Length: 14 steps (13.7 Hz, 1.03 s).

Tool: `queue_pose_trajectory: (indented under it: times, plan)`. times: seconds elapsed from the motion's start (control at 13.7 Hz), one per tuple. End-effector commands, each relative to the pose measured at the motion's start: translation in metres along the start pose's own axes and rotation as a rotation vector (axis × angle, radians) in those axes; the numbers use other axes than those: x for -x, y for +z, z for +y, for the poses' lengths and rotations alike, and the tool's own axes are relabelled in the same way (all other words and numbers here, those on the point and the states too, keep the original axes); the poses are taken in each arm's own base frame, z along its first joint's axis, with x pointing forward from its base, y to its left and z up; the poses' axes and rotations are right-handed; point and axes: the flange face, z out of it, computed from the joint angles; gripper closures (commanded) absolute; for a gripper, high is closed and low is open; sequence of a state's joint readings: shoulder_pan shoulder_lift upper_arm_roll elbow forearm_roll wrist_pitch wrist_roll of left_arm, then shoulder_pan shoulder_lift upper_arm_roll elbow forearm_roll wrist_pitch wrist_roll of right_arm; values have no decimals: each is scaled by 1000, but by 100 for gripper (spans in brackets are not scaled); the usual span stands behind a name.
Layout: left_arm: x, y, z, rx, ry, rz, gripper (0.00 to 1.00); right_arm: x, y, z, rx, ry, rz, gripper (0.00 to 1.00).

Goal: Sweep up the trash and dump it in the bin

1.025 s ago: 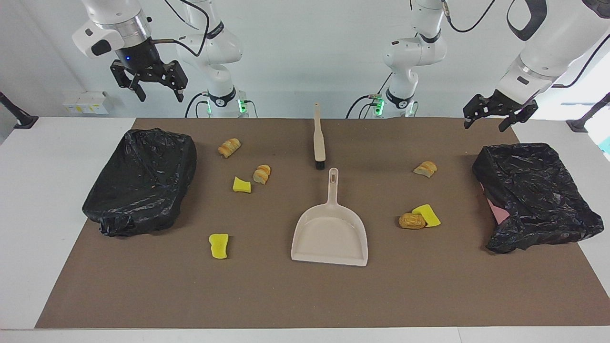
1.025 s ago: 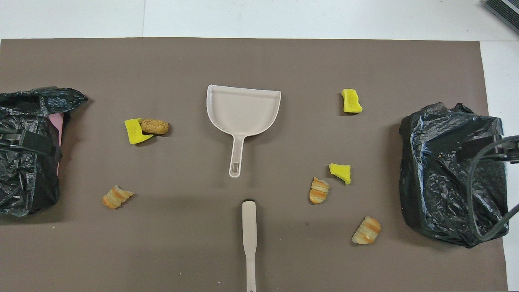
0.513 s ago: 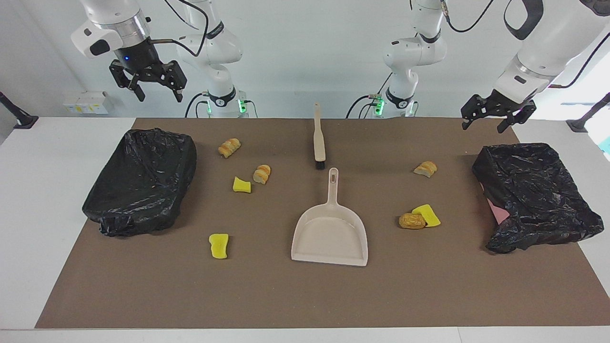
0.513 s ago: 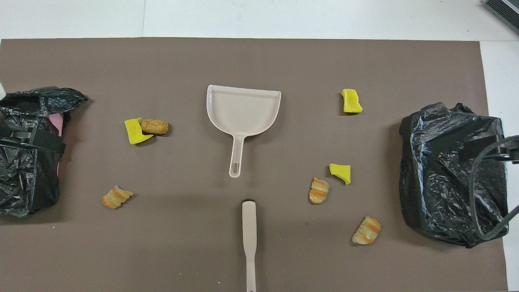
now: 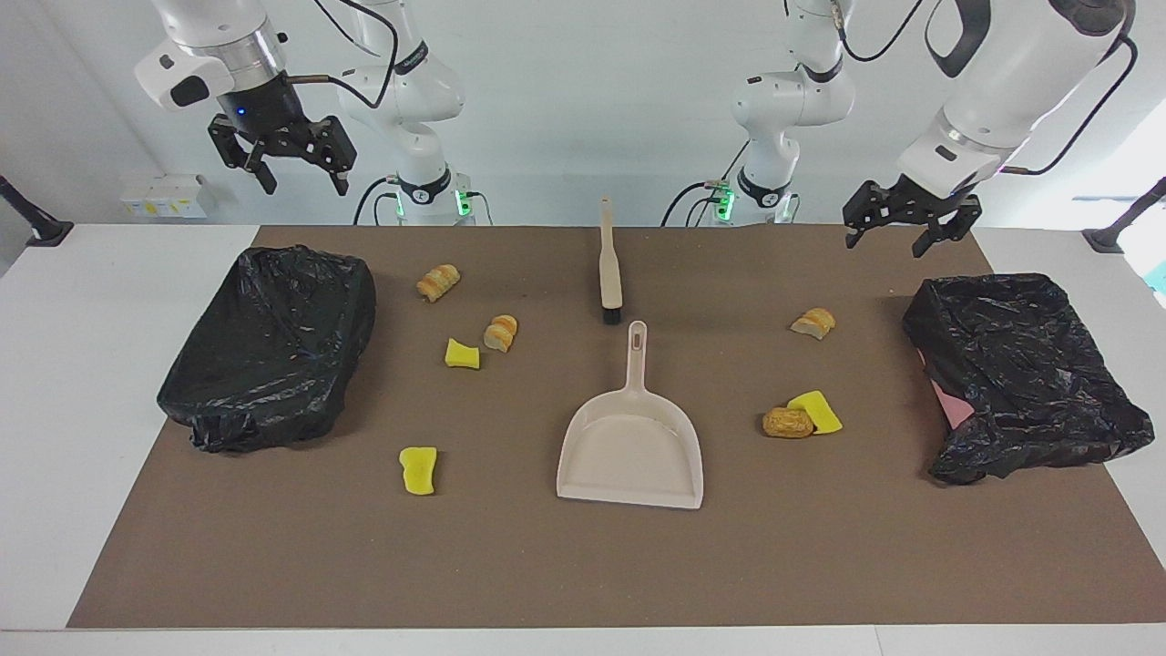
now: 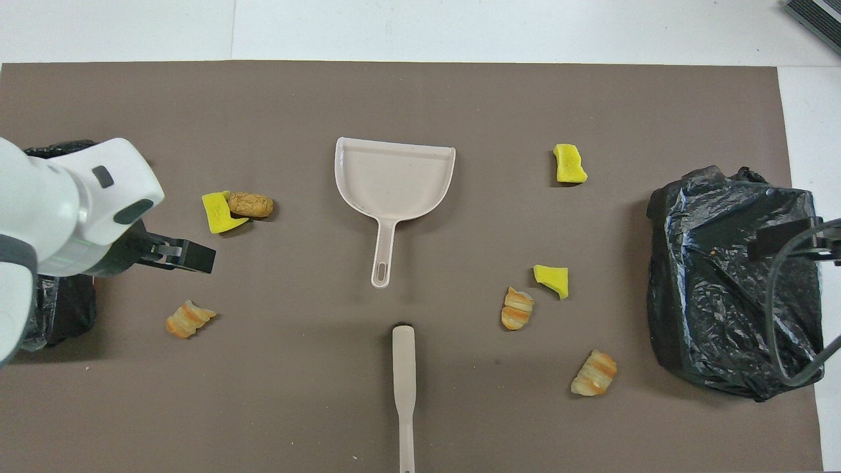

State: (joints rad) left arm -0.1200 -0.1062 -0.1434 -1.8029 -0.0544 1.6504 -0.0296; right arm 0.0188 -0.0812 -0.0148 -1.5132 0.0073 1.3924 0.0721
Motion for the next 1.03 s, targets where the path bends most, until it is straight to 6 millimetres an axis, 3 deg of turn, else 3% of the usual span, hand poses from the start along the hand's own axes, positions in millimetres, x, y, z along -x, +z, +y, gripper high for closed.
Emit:
queue_pose_trajectory:
  times: [0.0,0.37,0.51,0.73,0.88,0.95]
  plan:
    - [27,21,42,-3,-15,40,0,4,1,2,3,19,11,0]
    - [45,57,123,12,-62,94,0,-1,13,-2,-2,32,32,0]
    - [53,78,162,23,-62,104,0,-9,27,-10,-2,38,44,0]
    - [75,106,199,21,-55,91,0,-18,54,-31,-10,50,77,0]
    - [92,130,227,17,-56,78,0,-28,72,-33,-12,55,89,0]
    - [101,143,238,24,-62,86,0,-31,78,-48,-13,43,87,0]
